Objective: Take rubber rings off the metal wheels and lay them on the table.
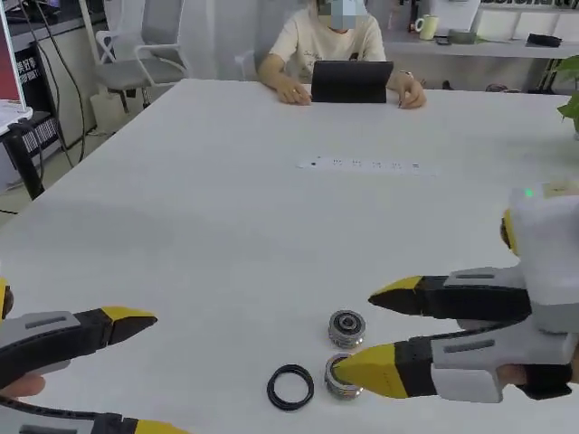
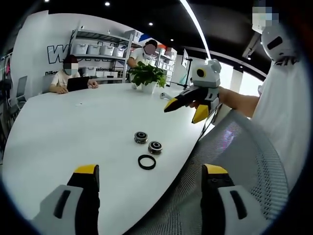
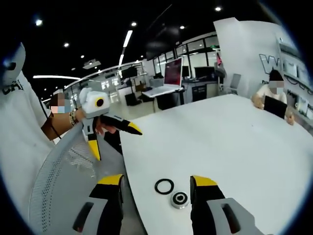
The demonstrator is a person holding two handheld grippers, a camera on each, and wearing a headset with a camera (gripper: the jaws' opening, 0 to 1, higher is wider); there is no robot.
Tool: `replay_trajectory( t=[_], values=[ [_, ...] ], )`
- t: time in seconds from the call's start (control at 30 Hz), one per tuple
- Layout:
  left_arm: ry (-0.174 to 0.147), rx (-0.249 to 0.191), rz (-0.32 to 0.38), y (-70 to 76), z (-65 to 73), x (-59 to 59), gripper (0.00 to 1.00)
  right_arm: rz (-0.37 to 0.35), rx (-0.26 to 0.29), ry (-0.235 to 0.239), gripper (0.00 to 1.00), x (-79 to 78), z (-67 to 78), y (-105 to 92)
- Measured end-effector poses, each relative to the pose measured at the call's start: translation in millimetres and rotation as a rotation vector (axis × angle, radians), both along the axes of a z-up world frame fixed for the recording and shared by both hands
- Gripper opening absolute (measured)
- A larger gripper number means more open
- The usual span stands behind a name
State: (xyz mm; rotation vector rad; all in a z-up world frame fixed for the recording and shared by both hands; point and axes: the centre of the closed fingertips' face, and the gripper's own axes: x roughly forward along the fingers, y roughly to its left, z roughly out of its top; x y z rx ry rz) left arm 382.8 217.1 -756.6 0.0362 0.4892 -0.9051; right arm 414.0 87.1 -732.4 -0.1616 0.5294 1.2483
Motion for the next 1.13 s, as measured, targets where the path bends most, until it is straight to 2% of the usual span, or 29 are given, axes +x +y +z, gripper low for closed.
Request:
replay_trajectory(
  t=[0.3, 0.57, 0.67, 0.83, 0.93, 1.13],
  values=[
    [0.0, -0.009, 0.007, -0.2, 0.9, 0.1, 0.87, -0.109, 0.03, -0.006, 0.61, 1.6, -5.1, -40.7],
    [-0.006, -0.032, 0.04, 2.4, 3.9, 3.5, 0.89, -0.2, -0.002, 0.013, 0.72, 1.9, -21.4, -66.4],
    [-0.009, -0.026, 0.05, 3.6, 3.3, 4.9, 0.93, -0.222, -0.008, 0.033, 0.75, -0.9, -29.3, -71.6],
    [-0.007, -0.03, 0.068, 5.0, 3.2, 6.8, 0.99, -0.225, -0.055, 0.054, 0.8, -9.6, -47.1, -77.3],
    [-0.004, -0.027, 0.074, 5.8, 2.2, 7.3, 0.99, -0.229, -0.085, 0.064, 0.86, -13.5, -58.2, -79.7],
    [0.009, -0.027, 0.075, 6.1, 0.5, 6.8, 0.99, -0.232, -0.11, 0.082, 0.95, -18.3, -69.1, -82.3]
  ],
)
